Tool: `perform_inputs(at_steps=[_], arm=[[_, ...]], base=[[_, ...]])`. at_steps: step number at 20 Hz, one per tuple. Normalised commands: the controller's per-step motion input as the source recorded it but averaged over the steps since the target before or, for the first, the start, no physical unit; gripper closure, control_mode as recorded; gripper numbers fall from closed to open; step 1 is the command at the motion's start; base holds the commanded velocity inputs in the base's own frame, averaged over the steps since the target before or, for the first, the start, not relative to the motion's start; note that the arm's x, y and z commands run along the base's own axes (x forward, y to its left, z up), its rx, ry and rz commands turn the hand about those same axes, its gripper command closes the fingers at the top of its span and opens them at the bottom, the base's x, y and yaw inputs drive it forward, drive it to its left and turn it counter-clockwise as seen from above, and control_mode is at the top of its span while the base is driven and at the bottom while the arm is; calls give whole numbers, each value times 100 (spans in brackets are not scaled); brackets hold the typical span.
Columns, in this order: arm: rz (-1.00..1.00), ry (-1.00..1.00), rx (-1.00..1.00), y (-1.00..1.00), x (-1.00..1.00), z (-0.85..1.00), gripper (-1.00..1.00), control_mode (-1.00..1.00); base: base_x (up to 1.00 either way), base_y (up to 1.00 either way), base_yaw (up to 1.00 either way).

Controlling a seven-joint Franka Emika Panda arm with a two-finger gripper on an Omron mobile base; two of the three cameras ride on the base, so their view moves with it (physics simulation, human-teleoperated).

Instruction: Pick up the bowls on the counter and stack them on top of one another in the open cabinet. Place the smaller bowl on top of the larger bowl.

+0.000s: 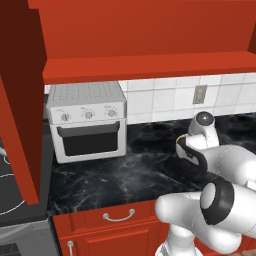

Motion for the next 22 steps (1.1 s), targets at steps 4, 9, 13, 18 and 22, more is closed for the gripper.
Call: perform_inputs(at_steps=[4, 9, 13, 18, 22], arm=[[0, 0, 0, -1, -29, 0, -100, -100], [0, -2, 0, -5, -36, 3, -100, -100], [0, 0, 0, -1, -9, 12, -100, -100], [0, 0, 0, 0, -2, 15, -100, -100], [0, 0, 0, 1, -7, 16, -100, -100]], base=[[0, 0, 0], [0, 0, 0], [0, 0, 0], [0, 0, 0], [0, 0, 0]])
